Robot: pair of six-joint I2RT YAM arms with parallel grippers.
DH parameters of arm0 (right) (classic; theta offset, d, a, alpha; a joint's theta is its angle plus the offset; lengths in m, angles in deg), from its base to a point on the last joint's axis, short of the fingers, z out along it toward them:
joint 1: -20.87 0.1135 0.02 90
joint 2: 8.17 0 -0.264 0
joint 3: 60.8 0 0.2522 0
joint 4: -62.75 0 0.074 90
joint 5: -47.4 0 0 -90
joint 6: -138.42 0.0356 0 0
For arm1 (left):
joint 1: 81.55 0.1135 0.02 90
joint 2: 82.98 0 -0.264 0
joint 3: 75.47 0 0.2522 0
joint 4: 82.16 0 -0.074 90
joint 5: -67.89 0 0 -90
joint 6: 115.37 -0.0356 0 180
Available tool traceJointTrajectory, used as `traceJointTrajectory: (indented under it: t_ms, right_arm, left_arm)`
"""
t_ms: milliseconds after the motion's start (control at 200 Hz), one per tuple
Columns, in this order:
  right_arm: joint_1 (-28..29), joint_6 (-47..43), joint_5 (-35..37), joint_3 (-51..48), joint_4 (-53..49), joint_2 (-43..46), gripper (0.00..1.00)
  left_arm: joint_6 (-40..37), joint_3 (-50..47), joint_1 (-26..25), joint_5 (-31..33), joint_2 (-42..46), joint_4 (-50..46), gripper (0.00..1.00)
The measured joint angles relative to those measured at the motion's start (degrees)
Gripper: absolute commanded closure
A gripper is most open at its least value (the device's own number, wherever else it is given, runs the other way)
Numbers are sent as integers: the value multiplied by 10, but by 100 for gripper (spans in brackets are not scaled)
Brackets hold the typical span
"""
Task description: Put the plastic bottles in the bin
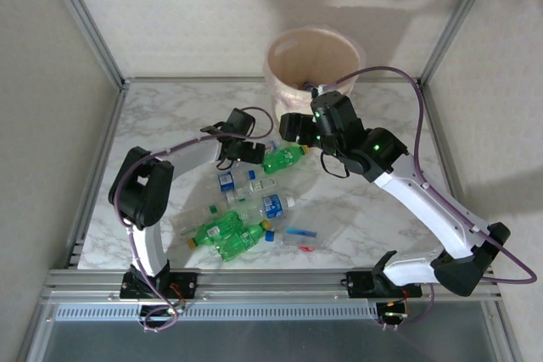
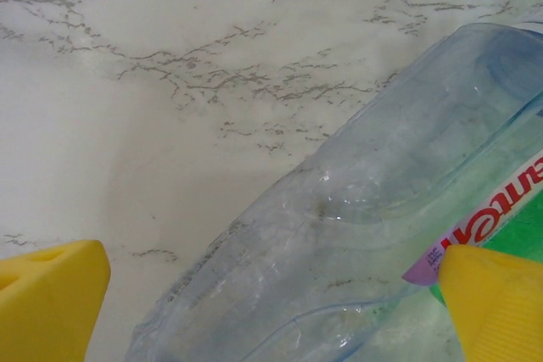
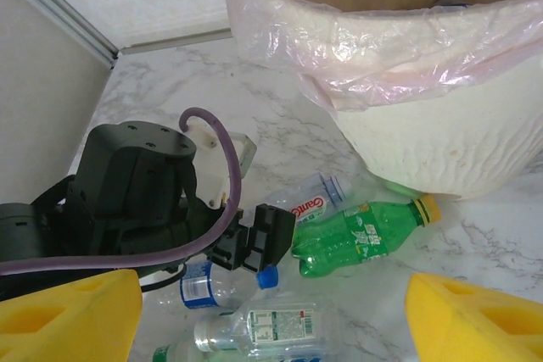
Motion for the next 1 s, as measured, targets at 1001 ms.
traceJointTrajectory:
  t_ms: [1001]
  right_arm:
    - [8,12,2,13,-9,-16,23]
  left_arm:
    - [51,70,53,13,-110,6,23]
